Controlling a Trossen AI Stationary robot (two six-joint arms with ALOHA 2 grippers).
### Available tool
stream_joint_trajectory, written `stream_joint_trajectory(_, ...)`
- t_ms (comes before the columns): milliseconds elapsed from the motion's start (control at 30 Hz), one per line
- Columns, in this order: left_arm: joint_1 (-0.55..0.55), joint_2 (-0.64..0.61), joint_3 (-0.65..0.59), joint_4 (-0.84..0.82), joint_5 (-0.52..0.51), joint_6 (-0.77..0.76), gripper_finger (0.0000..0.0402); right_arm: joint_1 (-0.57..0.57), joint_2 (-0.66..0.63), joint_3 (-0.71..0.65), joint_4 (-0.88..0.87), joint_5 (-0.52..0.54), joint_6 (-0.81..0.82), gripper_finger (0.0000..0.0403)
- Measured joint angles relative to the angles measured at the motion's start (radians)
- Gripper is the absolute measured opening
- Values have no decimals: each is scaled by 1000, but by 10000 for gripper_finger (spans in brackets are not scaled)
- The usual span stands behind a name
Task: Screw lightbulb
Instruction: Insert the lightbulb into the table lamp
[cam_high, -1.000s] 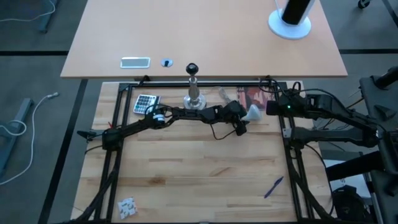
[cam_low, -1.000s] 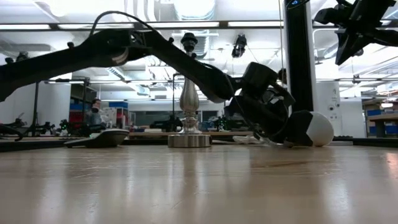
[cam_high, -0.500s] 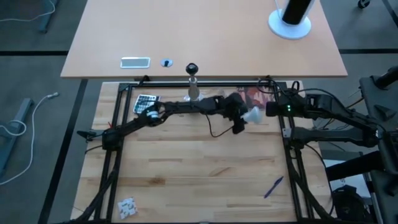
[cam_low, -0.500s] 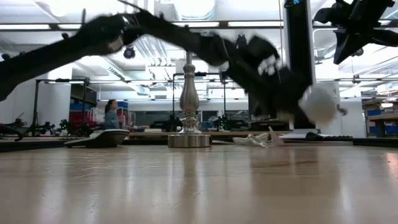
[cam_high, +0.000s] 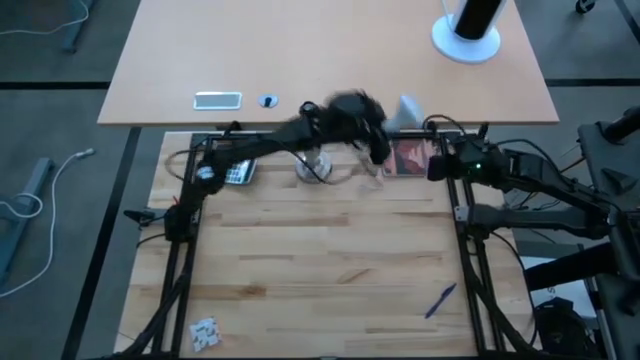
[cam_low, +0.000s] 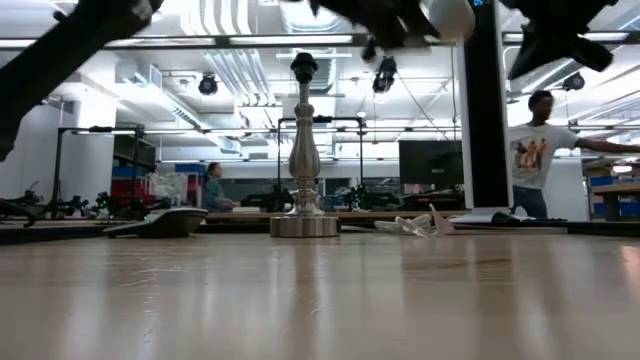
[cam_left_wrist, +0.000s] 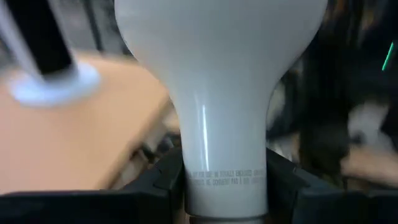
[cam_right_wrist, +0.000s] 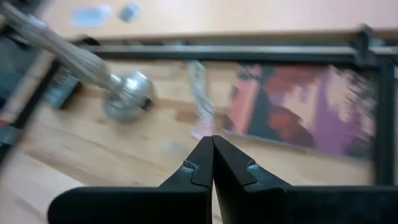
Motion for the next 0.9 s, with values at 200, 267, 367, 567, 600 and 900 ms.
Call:
stream_joint_trajectory(200,58,-82,3,58,-11,6,127,0,11,0,221,-34,-64,0)
stream_joint_trajectory(267,75,-86,-2,54,-10,27,127,-2,32,2,291,-35,-67,0)
stream_joint_trajectory(367,110,-119,-2,64,62,48,127,-22,72,3,374,-46,-79,0)
stream_joint_trajectory(567,188,-188,4,94,280,27,127,-114,152,3,529,-165,-97,0)
stream_joint_trajectory(600,196,-198,2,84,303,33,127,-131,165,3,552,-171,-93,0)
stream_joint_trajectory(900,297,-328,-41,41,494,57,127,-302,264,3,693,-280,-79,0)
